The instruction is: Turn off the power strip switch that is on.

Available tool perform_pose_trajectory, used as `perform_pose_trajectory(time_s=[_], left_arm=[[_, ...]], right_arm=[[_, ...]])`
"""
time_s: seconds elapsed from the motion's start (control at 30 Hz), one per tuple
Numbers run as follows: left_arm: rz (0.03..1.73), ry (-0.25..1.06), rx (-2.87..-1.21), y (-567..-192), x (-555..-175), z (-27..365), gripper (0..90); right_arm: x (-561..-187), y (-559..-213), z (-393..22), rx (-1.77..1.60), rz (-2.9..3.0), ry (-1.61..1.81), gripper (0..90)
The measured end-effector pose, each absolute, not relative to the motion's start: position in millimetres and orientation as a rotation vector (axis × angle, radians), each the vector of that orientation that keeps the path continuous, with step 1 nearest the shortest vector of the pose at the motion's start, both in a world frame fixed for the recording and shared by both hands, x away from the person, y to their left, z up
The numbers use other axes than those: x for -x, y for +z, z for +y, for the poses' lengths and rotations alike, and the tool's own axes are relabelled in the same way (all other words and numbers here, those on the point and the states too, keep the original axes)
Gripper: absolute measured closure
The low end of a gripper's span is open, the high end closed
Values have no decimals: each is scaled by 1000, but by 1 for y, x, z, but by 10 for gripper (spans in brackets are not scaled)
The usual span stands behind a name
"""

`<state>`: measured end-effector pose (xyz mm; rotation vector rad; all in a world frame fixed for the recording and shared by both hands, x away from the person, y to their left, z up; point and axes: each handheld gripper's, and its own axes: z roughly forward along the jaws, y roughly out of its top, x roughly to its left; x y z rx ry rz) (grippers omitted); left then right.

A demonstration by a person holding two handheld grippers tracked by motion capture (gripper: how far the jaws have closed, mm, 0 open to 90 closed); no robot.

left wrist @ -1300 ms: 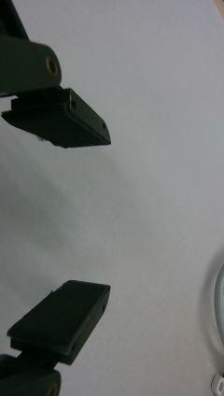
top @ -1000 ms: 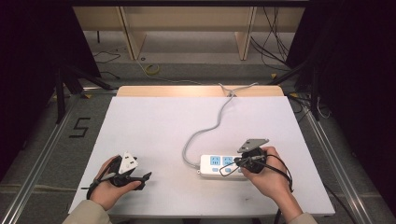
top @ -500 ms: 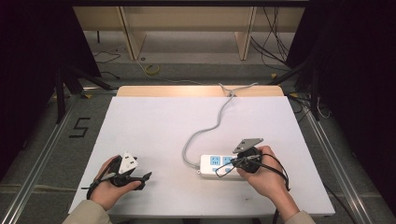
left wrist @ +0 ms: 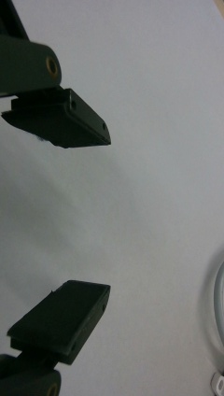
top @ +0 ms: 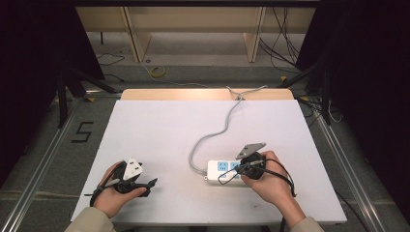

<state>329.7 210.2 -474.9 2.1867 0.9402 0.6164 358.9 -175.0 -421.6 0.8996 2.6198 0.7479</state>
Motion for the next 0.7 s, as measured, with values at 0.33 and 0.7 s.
perform_pose_trajectory(time_s=[0.33,0.7], left_arm=[[938,619,-2188,-475,-330,211,231],[939,618,-2188,-475,-330,210,231]], right_arm=[[-360,-423,-167,-883,2646,737,900],[-361,-425,-157,-848,2674,721,900]])
